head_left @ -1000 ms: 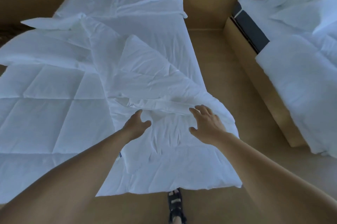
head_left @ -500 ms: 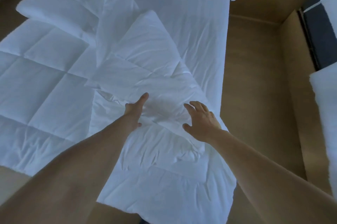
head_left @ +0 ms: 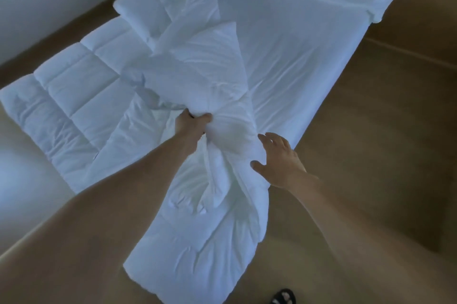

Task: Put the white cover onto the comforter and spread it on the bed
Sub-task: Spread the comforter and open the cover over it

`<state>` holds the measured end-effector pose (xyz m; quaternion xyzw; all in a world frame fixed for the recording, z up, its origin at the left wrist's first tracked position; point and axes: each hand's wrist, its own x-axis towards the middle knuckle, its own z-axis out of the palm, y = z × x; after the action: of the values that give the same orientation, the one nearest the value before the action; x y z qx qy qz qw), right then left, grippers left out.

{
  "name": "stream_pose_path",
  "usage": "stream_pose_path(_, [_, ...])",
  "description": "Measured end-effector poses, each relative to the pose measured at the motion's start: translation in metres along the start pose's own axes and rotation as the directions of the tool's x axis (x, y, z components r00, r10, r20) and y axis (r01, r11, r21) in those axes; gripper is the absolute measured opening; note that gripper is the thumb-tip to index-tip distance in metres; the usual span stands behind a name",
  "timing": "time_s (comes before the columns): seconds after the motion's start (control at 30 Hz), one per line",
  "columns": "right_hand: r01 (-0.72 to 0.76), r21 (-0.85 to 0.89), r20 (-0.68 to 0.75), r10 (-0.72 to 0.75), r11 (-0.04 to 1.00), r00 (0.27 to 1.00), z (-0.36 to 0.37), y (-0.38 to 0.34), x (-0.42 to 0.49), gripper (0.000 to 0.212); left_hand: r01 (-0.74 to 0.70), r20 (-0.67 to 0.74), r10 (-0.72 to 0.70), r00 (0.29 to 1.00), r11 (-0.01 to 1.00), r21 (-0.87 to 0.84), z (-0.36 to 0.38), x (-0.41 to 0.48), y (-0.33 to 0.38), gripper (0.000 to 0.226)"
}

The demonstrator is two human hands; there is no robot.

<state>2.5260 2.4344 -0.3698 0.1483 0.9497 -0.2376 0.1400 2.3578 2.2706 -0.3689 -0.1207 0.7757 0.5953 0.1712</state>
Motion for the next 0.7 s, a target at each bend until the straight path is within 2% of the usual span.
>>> stream_pose_path(0.13, [-0.049, 0.075, -0.09, 0.056, 0.996, 0.994, -0.051, 0.055, -0.023, 0.078, -0.225, 0.14, 0.204, 0.969, 0.962, 0.152, 0.068, -0.043, 0.034, 0.034])
stream_pose_path(0.2, [-0.102, 0.093, -0.134, 0.114, 0.99, 0.984, -0.068, 0.085, -0.035, 0.078, -0.259, 0.293, 0.199, 0.935, 0.948, 0.182, 0.105, -0.058, 0.037, 0.051])
stream_pose_path(0.27, [-0.159, 0.102, -0.148, 0.173, 0.982, 0.974, -0.079, 0.11, -0.045, 0.078, -0.226, 0.346, 0.144, 0.927, 0.951, 0.211, 0.135, -0.068, 0.028, 0.063])
stream_pose_path(0.47, [-0.184, 0.097, -0.136, 0.196, 0.978, 0.971, -0.093, 0.145, -0.054, 0.076, -0.134, 0.302, 0.02, 0.953, 0.922, 0.362, 0.147, -0.073, -0.02, 0.072])
stream_pose_path(0.7, [-0.091, 0.009, 0.02, 0.091, 0.996, 0.996, -0.069, 0.115, -0.012, 0.074, 0.067, 0.082, -0.128, 0.988, 0.854, 0.516, 0.079, -0.037, -0.069, 0.074])
